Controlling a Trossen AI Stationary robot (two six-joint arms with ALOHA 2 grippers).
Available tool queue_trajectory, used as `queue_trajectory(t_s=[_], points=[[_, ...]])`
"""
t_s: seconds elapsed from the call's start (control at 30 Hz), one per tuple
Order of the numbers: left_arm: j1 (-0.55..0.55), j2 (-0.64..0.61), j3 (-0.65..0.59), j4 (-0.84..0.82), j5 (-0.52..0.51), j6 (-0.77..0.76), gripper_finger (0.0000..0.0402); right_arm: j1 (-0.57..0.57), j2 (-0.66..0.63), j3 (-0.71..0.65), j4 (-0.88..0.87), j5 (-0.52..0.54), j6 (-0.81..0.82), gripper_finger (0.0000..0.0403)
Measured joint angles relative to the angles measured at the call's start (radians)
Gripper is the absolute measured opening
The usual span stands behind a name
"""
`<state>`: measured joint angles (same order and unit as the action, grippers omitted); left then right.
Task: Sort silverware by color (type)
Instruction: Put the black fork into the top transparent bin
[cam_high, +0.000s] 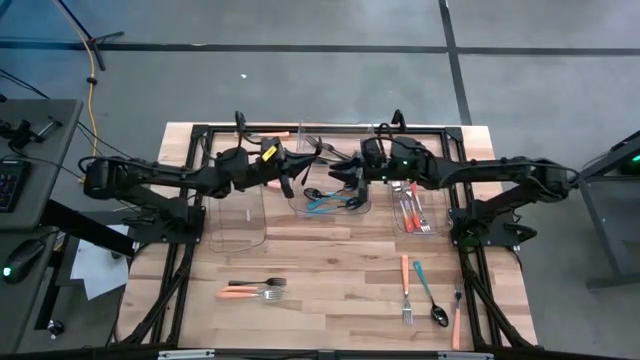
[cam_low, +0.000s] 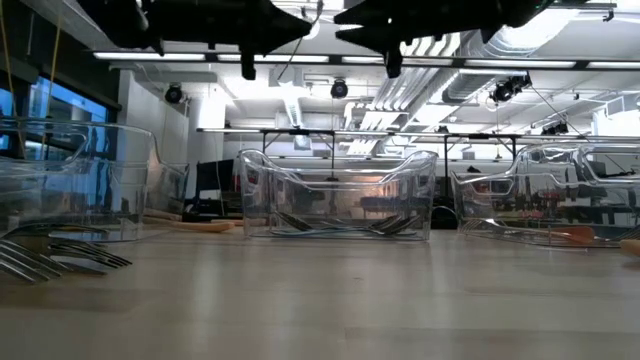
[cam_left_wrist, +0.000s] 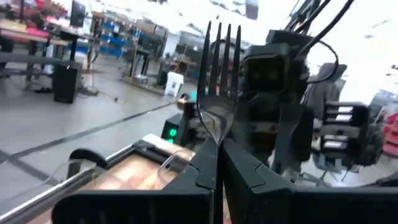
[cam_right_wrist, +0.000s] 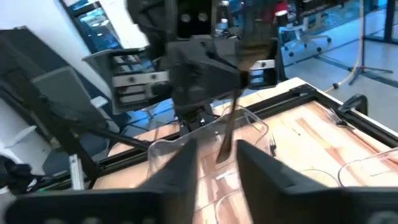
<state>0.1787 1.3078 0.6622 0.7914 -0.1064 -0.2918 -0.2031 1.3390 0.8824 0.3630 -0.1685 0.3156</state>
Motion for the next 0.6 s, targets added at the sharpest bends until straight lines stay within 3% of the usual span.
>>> queue_trajectory(t_s=[0.17,0.27,0.43,0.6], points=[[0.000,0.055,0.002,0.140,0.009,-0.020,0.0000,0.000,0.065,0.044,0.000,0.003,-0.041,0.0198],[0.000,0.088,0.002,0.196,0.018,-0.047,0.0000,0.000,0.103,0.073,0.000,0.003,-0.070,0.0237],[-0.002,0.126,0.002,0.247,0.035,-0.071,0.0000,0.000,0.147,0.115,0.000,-0.016,-0.074,0.0250],[-0.002,0.134,0.002,0.263,0.035,-0.073,0.0000,0.000,0.155,0.128,0.001,0.008,-0.093,0.0230]])
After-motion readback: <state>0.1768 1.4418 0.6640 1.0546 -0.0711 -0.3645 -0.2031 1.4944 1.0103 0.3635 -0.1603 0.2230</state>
